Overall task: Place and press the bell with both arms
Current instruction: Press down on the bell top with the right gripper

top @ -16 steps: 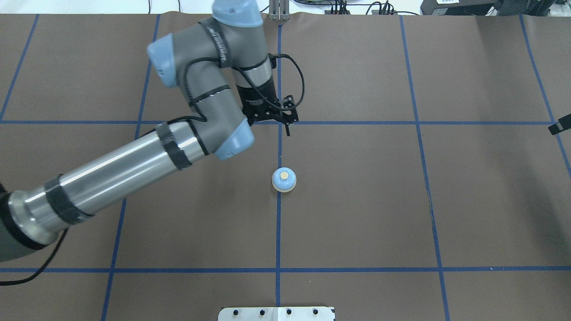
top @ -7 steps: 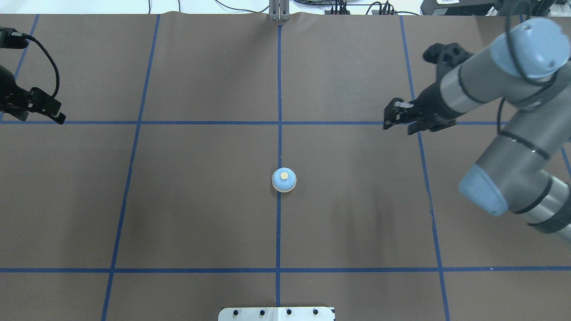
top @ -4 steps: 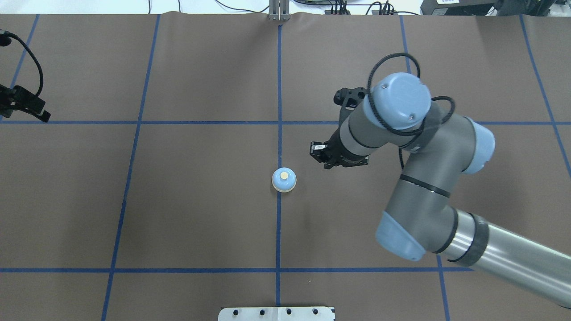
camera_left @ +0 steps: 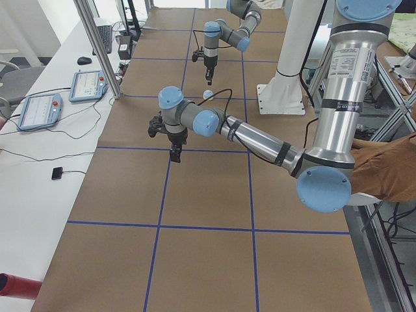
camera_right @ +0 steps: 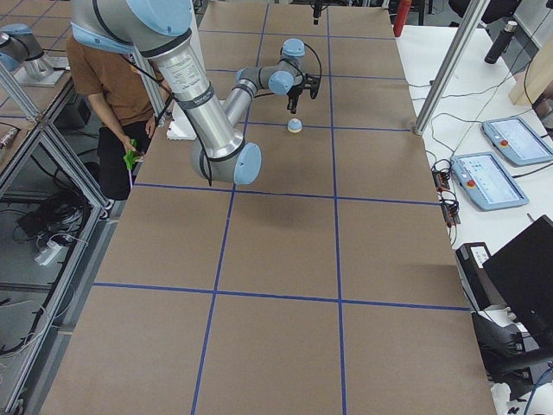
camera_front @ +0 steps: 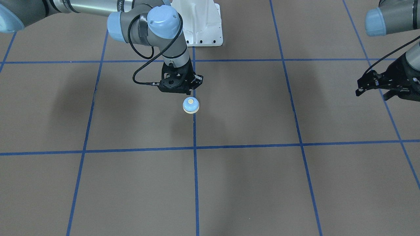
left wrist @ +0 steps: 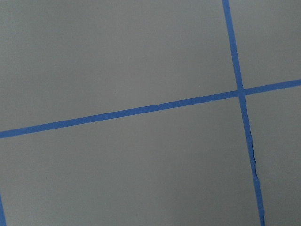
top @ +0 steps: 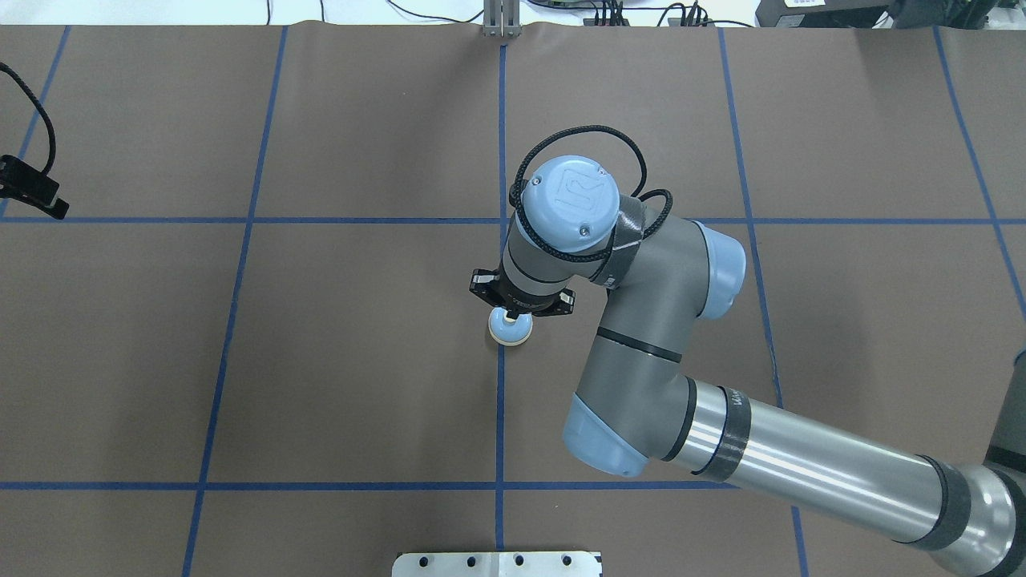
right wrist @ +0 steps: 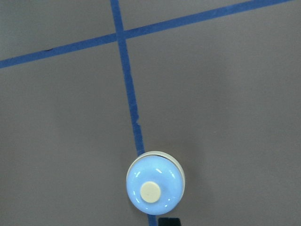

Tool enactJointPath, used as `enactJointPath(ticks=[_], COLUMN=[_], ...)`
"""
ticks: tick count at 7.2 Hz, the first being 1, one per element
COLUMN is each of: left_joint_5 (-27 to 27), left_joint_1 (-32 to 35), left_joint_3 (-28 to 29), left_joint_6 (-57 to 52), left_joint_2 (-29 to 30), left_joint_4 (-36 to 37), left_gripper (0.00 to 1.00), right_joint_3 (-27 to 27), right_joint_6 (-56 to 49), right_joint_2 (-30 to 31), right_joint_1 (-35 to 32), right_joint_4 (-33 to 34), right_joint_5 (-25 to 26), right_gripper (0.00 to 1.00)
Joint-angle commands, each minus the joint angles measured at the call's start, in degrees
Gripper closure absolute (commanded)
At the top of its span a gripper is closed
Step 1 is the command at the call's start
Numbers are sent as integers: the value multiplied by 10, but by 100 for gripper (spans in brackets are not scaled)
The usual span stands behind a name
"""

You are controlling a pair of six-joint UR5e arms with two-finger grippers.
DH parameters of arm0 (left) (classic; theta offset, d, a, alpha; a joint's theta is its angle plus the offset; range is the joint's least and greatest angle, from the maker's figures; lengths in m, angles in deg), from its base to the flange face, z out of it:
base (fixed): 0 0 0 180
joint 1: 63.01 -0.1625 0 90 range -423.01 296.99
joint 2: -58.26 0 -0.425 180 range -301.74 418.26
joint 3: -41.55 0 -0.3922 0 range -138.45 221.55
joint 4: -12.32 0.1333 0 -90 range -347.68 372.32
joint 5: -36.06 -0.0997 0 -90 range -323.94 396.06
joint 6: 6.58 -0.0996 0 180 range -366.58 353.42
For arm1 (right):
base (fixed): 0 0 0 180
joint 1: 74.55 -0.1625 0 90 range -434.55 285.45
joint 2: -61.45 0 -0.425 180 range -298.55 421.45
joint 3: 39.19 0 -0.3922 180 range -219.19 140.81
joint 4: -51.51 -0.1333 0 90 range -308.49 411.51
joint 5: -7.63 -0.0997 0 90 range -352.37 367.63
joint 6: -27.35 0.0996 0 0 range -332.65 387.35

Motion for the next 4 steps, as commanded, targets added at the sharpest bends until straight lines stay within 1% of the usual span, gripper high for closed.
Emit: enactJointPath(ticks=[1, 4], left_joint_5=[0, 0], left_joint_1=[0, 0], left_joint_3=[-2, -14], left_joint_6=[0, 0], left_joint_2=[-1, -10], left_joint_4=[0, 0], left_gripper=[1, 1], right_joint_3=[-40, -53], right_joint_6=[0, -2], right_joint_2=[-14, -14], right_joint_1=[5, 8], right_joint_4=[-15, -22], right_joint_5=[13, 19], right_gripper=[100, 100])
